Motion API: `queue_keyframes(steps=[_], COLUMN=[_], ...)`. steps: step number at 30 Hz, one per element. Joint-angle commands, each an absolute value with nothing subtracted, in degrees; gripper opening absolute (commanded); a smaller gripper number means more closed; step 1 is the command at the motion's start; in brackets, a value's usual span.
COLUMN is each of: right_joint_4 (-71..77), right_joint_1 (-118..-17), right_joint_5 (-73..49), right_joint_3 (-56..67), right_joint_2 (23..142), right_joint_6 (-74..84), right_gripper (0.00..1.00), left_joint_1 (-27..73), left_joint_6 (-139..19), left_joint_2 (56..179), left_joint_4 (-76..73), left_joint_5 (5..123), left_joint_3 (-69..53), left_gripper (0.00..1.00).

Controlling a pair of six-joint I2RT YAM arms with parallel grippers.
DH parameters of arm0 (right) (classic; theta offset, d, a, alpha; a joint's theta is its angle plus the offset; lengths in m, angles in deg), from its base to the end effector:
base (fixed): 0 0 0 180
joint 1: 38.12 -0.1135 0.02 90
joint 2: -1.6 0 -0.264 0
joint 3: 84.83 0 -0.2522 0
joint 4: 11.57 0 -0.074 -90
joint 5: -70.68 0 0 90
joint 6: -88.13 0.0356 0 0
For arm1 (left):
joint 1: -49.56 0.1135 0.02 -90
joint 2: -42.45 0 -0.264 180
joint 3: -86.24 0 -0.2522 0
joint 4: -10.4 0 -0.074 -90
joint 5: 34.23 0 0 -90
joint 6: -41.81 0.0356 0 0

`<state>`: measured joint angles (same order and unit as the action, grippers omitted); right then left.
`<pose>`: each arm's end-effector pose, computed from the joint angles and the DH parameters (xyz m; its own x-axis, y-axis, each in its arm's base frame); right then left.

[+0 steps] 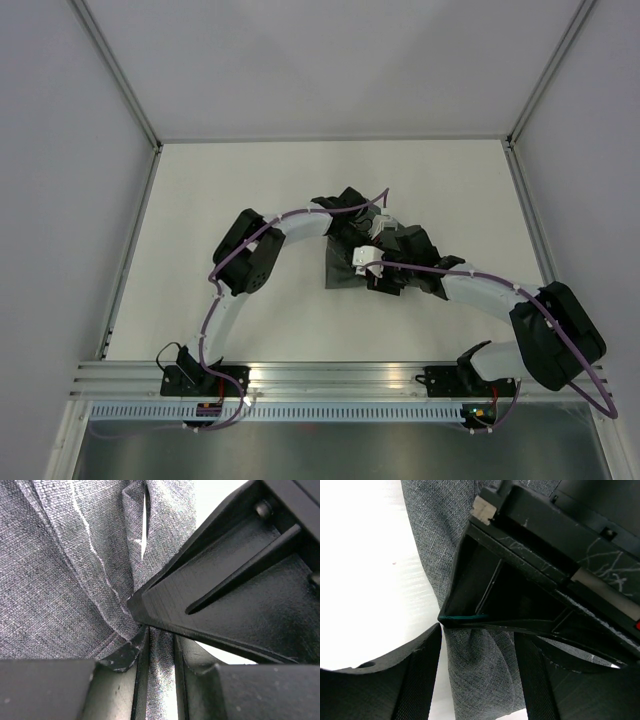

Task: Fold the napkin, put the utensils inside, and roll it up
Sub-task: Roll the napkin with the utensil

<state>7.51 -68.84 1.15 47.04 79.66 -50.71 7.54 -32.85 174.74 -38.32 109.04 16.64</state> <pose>0.2123 0.1406 0.1649 0.0817 -0.7719 -0.6304 -0.9333 0.1626 -0.3201 0.3251 -0.3313 0.1249 -0.5176 0.6793 -0.5202 0.7621 0.0897 -0.6412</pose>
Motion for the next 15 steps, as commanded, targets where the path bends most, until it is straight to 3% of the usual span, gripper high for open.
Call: queue_keyframes(steps=[1,15], right_joint_4=[8.25,8.25], right_joint_1=[-69.15,-69.41], right_joint_5=[1.25,2.3], right_joint_3=[46.87,47.66], right_joint_2=[80.17,81.49], right_joint_6=[-51.61,-50.38], right_gripper=[0.65,0.56], left_joint_1=[6.41,6.41], left_joint_6=[-34.73,-37.46], left_joint_2=[179.29,181.93], left_joint_4=[-45.02,-47.22], left_joint_5=[104.99,106.22], left_joint_3=[16.32,20.01], left_gripper=[0.02,0.03])
